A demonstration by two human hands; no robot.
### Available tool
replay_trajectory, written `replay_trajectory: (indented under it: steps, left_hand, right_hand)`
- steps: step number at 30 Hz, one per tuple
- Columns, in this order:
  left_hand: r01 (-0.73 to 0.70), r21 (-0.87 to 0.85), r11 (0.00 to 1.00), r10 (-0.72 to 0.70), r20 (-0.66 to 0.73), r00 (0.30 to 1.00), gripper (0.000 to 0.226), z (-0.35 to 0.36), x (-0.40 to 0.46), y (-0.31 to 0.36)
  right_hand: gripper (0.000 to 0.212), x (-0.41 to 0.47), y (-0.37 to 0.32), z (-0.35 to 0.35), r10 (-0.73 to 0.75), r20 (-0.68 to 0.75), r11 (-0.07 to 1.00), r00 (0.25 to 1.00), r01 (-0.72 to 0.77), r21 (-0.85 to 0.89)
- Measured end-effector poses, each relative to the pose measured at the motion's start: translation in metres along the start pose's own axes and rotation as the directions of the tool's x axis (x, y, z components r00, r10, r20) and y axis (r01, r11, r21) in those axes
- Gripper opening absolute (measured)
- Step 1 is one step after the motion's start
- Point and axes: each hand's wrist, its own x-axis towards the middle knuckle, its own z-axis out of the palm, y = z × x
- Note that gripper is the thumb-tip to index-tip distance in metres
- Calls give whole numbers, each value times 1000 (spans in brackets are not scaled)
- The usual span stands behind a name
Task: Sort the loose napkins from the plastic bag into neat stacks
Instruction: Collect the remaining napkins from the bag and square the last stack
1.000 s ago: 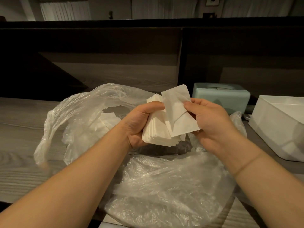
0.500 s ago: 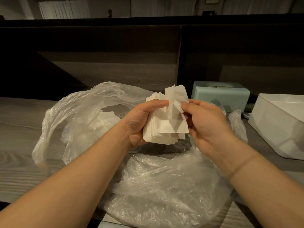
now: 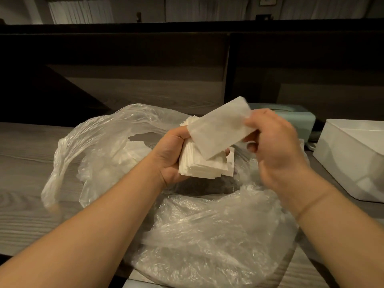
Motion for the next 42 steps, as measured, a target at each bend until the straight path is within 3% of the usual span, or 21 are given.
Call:
replay_trajectory:
  steps: [3,4,6,9,15,17,20,26,35,42]
  left_hand:
    - [18,-49,999,-18,2,1000,43,-2,1,1]
    - [23,-43,999,-23,13,1000,37,-2,-1,1]
    - [30,-23,999,-30,2,1000,28,0,-3,2]
    - [45,-24,999,-45,12,999,38,1,-6,2]
    - [46,-7,999,-45,79,996,70,-6,-5,2]
    - [45,6,999,-46,62,997,63,-5,-5,2]
    - [37,33,999,-38,6,999,28,1,-8,3]
    - [45,81,996,-42,-30,999,38,5,-8,3]
    - [45,8,999,-45,-62,997,28,7,-9,6]
    - [51,-40,998,-53,-62,997,52,3,-3,6]
  right_hand:
    - [8,0,-12,-8,49,184,959,982,-98,265]
    - [9,-1,-13,-8,58,225,963,973,-114,246]
    - [9,-3,-12,-6,35,240,998,970,-46,42]
    - [13,-2,-6,-2,-36,209,976,977,80,-203]
    - [10,1,0,1,-13,153,955,988,57,-291]
    - [9,3,2,1,-23,137,939,990,68,-336]
    - [7,5,4,2,-39,117,934,992,78,-348]
    - [5,5,10,3,-46,121,935,992,85,-344]
    - [15,8,11,1,79,137,949,987,-32,-312]
    - [18,10,5,-5,18,192,956,981,39,-289]
